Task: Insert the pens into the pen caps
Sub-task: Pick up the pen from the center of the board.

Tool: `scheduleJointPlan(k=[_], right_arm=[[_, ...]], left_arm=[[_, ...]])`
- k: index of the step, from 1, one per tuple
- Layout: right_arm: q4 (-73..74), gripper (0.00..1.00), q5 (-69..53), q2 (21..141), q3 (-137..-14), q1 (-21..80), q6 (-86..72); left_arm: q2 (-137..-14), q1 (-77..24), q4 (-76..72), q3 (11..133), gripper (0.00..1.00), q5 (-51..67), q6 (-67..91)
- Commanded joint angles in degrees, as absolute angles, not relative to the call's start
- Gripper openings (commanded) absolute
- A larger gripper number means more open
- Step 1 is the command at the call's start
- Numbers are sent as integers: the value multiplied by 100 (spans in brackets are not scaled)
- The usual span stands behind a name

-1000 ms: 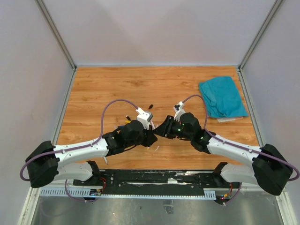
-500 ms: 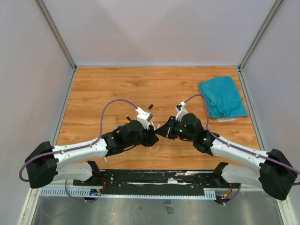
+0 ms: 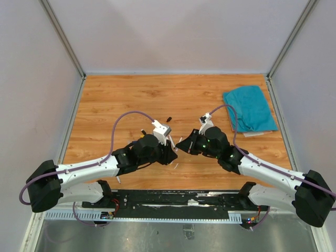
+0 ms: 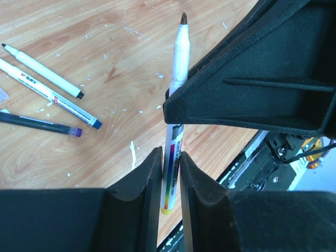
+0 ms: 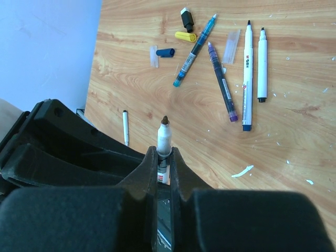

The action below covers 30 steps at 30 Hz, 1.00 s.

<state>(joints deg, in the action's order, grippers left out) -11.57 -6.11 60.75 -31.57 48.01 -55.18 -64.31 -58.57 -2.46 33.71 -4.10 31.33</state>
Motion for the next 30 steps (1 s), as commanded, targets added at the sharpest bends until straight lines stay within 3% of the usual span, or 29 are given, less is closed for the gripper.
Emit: scheduleJointPlan(k=[1, 17, 19, 22, 24, 30], right_arm=[[-1071, 1, -395, 6017, -3326, 4837, -5396], [-1491, 2, -492, 6069, -3170, 4834, -5626], [-1478, 2, -492, 6077, -3187, 4839, -5608], [-1452, 4, -492, 6107, -3190, 4838, -5572], [-1390, 9, -477, 6117, -3215, 4834, -5528], [-1244, 40, -429, 5986, -3271, 4823, -5170]], left_arm=[[-6372, -5845, -293, 3249, 22, -212, 3006], [-6471, -5843, -249, 3215, 29, -66, 2988], [-6461, -5845, -237, 3213, 25, -80, 2990], [-6443, -5845, -227, 3229, 10, -126, 3013], [-6427, -5845, -189, 3255, 1, -185, 3041], [-6317, -5840, 228, 3427, 0, -684, 3141]])
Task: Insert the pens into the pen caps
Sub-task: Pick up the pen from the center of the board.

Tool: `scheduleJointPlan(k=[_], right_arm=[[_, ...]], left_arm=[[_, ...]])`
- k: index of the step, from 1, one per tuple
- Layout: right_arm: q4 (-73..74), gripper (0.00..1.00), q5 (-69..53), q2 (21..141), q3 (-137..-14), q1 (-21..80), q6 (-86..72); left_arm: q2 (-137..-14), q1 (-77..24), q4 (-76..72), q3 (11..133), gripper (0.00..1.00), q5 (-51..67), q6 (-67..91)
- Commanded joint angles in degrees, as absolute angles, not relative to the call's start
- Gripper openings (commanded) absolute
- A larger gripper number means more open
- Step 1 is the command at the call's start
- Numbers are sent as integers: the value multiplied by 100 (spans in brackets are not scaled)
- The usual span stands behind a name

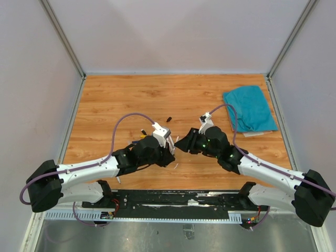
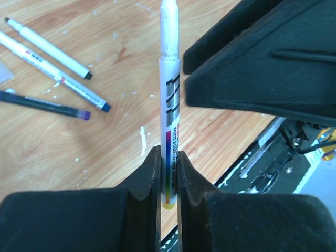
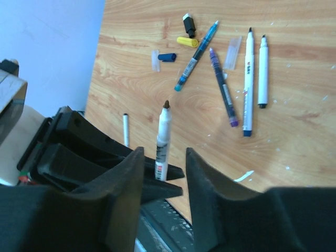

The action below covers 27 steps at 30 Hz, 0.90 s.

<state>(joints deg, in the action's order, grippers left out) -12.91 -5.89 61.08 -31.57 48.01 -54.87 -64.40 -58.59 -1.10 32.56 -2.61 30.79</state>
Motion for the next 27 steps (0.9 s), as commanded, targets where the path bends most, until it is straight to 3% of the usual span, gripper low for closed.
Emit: scheduleJointPlan(k=[1, 5, 10, 19, 27], right_arm=[[-1196, 46, -400, 5926, -3284, 4811, -5089], [-895, 67, -184, 5545, -3240, 4707, -4748], [-152, 78, 59, 4894, -3273, 4429, -4162], [1479, 81, 1061, 3698, -3250, 4327, -2831], [2758, 82, 1540, 3806, -3789, 4325, -2219]], left_arm=[[-6305, -5841, 325, 3470, 1, -772, 3146], [-6211, -5833, 781, 3645, 0, -1230, 3190], [-6017, -5835, 1043, 3741, 0, -1480, 3227], [-5871, -5823, 1575, 4032, 0, -1898, 3253], [-5980, -5400, 2082, 4315, 0, -2101, 2999]])
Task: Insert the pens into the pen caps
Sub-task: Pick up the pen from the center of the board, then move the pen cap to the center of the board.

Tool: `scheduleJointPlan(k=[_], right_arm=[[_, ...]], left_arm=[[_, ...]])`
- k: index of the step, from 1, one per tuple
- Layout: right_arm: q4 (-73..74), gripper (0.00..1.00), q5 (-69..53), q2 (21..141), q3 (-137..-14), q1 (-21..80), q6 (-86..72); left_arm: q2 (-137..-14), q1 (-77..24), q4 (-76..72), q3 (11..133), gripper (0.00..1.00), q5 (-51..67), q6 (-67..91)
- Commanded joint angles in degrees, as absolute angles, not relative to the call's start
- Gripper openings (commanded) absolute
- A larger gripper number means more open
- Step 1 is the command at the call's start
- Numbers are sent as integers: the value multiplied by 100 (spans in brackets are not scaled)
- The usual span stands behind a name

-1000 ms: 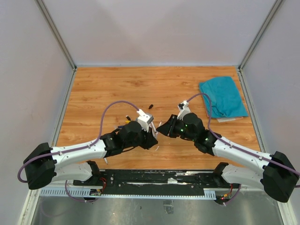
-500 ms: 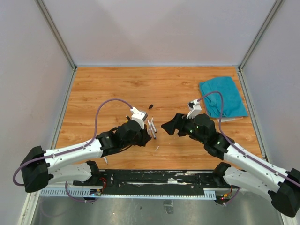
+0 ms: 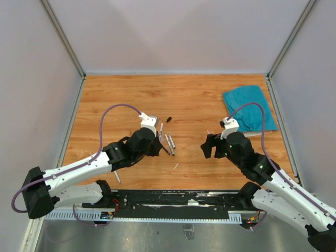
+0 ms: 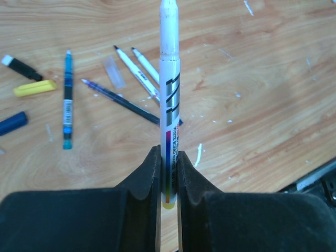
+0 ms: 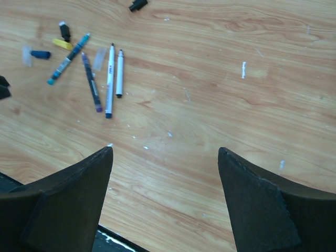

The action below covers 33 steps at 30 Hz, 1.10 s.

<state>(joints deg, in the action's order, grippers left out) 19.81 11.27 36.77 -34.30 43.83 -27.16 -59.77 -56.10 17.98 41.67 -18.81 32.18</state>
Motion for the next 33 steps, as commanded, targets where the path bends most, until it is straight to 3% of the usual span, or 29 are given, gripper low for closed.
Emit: scheduleJointPlan(k=[1, 8, 19, 33], right_arm=[[2812, 82, 1553, 3869, -3863, 4324, -2203], [2891, 82, 1437, 4392, -4171, 4324, -1920], [2604, 82, 617, 5930, -4839, 4331, -1285], [1945, 77, -939, 8603, -6651, 4530, -1019]], left_arm=[[-5940, -5360, 2117, 4323, 0, -2110, 2969], [-5323, -4922, 2338, 4323, 1, -2199, 2921], [-5021, -3139, 2992, 4920, 1, -1228, 2403], [-3317, -3041, 3779, 5241, 0, -2766, 2386]])
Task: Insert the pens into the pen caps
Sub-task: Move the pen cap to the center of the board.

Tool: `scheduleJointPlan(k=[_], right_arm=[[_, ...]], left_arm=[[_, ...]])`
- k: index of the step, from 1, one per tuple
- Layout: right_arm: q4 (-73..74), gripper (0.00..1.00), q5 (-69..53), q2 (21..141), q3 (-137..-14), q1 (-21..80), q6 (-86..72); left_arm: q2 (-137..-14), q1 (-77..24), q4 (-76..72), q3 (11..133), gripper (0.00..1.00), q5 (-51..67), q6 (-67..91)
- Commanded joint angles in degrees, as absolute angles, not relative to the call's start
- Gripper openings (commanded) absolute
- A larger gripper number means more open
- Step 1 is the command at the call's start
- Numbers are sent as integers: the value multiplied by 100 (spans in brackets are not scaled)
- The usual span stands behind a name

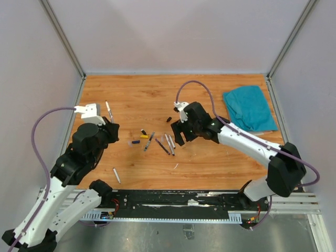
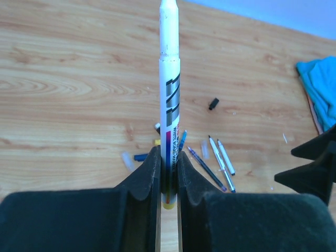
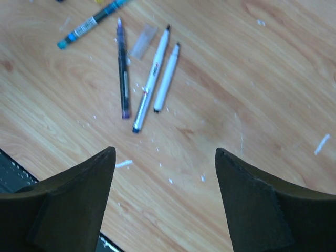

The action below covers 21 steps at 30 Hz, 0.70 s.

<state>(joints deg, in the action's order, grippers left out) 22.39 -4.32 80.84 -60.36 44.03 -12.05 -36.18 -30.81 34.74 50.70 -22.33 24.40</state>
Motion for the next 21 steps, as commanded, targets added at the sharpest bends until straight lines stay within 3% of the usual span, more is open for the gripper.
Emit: scheduleJointPlan(k=[1, 17, 21], right_arm=[[1935, 76, -1017, 8801, -6832, 4594, -981], [2598, 53, -1584, 11876, -9976, 5036, 200], [2873, 52, -1567, 12401, -10589, 5109, 368]], left_arm=[[-3279, -3041, 3823, 5251, 1, -2773, 2403], [-2901, -3041, 3771, 5032, 0, -2848, 2425], [-2928, -3041, 3729, 4985, 0, -2858, 2431]])
